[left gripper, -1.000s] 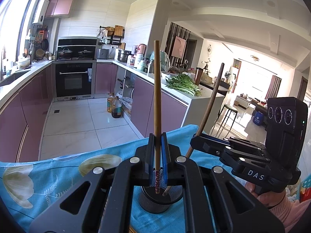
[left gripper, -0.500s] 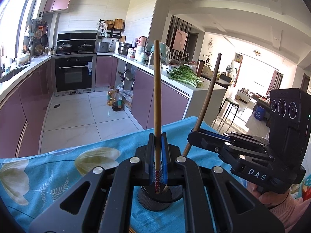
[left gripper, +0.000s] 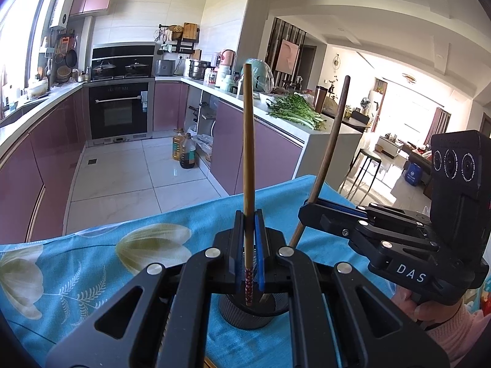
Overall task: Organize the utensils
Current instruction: 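Lower the left gripper's chopstick into the cup while the right gripper lowers its own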
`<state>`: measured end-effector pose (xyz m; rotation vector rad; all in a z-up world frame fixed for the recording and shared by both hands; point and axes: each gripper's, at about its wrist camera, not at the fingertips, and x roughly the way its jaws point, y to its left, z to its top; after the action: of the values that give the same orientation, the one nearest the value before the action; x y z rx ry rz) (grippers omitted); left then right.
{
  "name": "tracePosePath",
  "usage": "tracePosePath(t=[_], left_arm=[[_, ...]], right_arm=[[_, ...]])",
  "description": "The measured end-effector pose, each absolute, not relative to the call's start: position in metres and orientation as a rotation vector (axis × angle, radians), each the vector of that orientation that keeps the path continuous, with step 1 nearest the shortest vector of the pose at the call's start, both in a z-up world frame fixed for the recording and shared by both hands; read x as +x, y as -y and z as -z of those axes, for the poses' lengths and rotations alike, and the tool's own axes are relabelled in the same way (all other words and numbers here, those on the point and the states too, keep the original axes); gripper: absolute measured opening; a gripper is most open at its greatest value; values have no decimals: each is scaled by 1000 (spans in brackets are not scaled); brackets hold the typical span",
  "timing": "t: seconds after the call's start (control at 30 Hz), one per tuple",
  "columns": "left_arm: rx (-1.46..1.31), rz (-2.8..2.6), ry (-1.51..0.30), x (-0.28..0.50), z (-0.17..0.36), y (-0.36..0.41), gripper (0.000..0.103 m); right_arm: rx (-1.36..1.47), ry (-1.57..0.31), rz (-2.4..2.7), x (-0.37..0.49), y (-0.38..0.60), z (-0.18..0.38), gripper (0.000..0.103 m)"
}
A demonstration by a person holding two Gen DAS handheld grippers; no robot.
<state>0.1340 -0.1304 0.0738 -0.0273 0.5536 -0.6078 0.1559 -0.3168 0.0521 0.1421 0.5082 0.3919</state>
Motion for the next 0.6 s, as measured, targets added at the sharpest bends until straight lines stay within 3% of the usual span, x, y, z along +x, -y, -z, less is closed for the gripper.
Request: tracePosePath(t=[0.6], left_arm=[[-20, 598, -587, 141, -59, 132, 8]], right_arm=[[132, -548, -391, 159, 315, -44, 6]])
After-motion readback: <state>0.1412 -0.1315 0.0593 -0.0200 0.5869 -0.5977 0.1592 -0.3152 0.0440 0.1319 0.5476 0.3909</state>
